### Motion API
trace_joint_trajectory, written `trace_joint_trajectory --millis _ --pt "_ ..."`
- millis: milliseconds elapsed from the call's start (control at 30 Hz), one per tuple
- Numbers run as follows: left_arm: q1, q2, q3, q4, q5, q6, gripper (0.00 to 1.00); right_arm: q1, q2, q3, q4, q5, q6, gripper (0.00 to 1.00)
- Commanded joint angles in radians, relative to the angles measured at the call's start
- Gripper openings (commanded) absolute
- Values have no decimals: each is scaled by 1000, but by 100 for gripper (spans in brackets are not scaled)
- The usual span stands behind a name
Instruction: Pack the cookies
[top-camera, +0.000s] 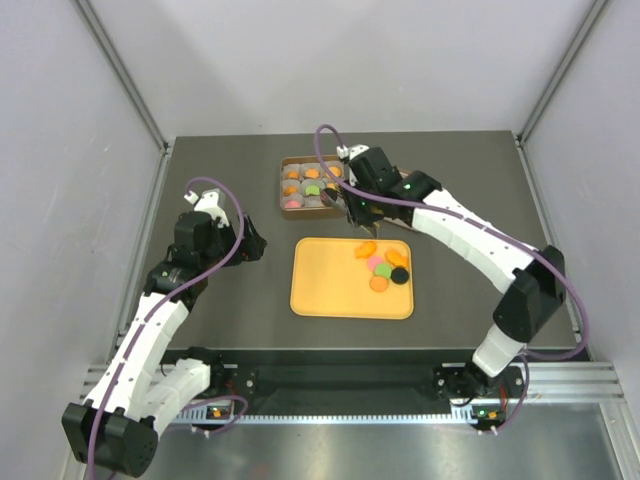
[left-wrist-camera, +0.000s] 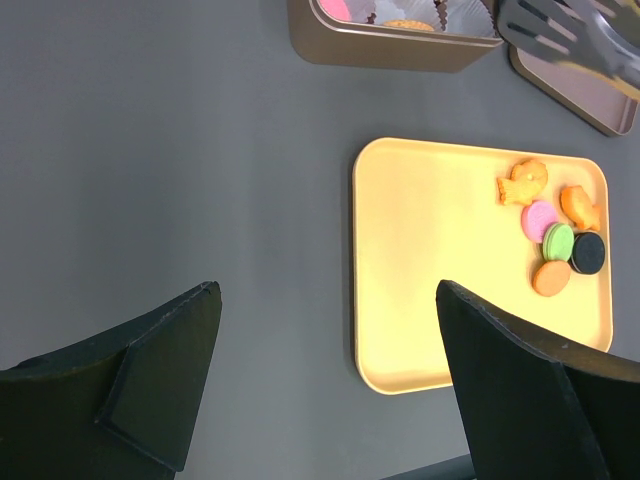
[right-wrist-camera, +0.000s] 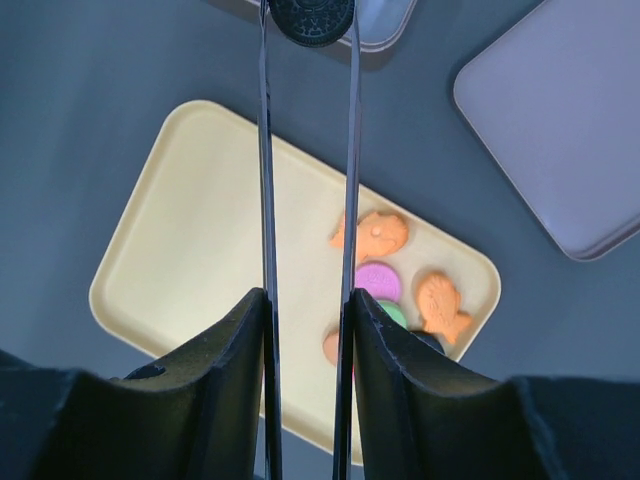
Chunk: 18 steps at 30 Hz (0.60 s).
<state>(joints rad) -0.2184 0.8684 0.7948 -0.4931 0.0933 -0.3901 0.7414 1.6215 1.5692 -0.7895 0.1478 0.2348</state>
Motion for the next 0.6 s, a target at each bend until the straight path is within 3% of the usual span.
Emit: trace_joint_trajectory --millis 0,333,567 --pt "4 -12 0 36 6 2 93 -31 66 83 81 -2 -23 35" --pt "5 -14 1 36 10 2 93 -86 210 89 168 -8 -25 33" --pt "5 -5 1 37 14 2 93 -86 186 43 177 -2 -18 33"
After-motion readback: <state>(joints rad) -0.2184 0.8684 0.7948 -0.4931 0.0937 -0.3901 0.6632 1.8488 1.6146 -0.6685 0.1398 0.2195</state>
